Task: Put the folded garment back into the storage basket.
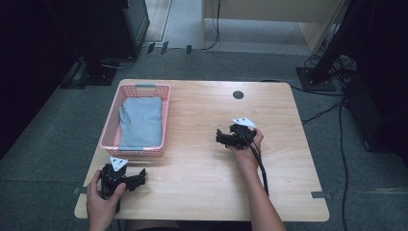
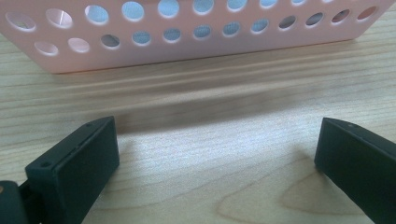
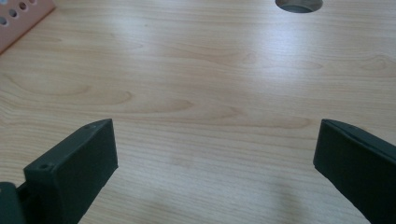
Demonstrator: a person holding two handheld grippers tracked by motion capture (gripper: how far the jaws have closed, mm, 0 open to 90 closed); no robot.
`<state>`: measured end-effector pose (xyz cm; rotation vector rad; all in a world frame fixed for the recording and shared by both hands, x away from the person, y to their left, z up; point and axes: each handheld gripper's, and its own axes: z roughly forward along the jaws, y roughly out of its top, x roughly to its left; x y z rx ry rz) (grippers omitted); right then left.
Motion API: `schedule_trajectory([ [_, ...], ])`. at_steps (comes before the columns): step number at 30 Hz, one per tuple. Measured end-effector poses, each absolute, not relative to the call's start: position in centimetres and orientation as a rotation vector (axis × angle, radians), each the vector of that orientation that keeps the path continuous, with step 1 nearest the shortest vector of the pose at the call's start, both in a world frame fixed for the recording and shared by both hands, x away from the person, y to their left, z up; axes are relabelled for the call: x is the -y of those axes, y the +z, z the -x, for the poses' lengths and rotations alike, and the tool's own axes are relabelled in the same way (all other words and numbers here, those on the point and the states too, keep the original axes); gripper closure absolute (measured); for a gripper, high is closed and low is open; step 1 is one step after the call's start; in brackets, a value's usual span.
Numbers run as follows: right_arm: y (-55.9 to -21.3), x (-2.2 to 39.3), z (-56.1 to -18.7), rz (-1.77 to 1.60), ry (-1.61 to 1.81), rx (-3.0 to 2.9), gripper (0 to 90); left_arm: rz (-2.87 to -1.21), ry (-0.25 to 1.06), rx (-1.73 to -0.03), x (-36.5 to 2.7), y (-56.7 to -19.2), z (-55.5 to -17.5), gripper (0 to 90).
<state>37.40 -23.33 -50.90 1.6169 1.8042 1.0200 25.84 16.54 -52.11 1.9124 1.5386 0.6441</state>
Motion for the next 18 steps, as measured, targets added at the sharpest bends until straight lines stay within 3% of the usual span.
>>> schedule_trajectory([
  [18, -51.4, 26.3, -35.8, -1.644, 0.986, -1.786, 0.0, -1.912, 0.644, -1.538, -16.5, -52.1, -25.8, 0.0],
])
